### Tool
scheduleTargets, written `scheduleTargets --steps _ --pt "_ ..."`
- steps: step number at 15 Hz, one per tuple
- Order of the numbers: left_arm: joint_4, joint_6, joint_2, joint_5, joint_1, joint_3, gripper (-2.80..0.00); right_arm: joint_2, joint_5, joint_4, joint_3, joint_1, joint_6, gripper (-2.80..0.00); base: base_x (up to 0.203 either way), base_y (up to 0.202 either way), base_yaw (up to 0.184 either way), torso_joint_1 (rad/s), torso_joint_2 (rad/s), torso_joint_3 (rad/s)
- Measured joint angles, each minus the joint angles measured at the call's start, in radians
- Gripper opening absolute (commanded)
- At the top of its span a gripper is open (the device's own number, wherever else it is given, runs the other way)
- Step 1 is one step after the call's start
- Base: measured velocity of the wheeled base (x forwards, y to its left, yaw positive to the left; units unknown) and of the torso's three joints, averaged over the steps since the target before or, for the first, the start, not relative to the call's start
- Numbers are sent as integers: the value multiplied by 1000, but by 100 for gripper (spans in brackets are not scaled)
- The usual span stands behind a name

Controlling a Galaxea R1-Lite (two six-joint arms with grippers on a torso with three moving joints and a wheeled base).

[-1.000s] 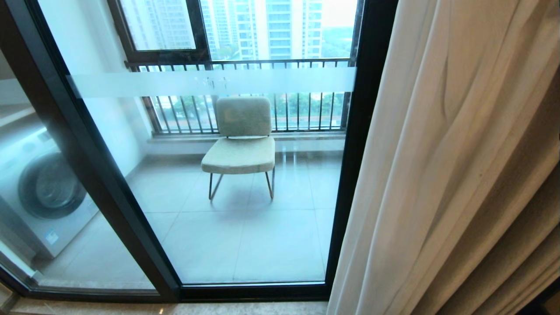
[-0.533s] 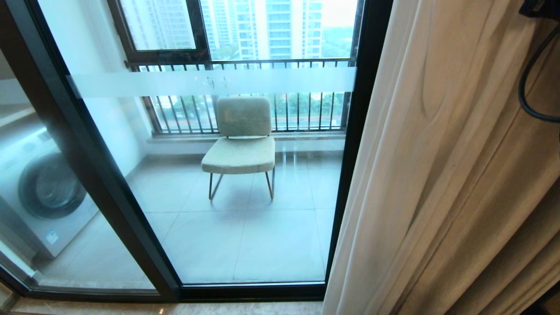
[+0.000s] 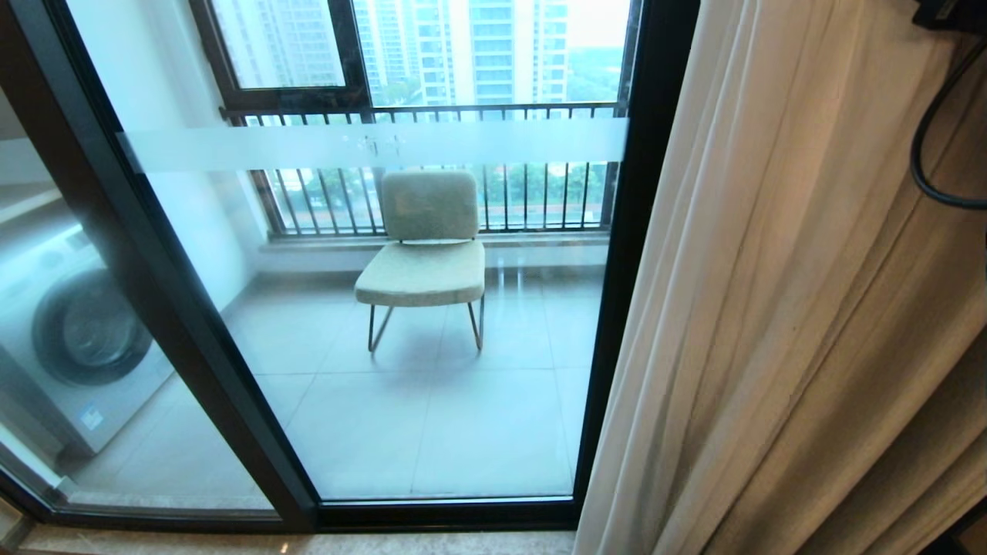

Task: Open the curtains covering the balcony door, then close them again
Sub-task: Pull the inner curtains open on both sides

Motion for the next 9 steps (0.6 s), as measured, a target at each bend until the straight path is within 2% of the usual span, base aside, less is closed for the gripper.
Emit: scheduleTargets --steps 4,9 --pt "0 0 0 0 0 0 -280 -114 2 45 105 -1 1 0 0 0 0 0 0 0" --pt "0 0 0 0 0 0 -280 -331 2 78 381 -1 2 0 0 0 0 0 0 0"
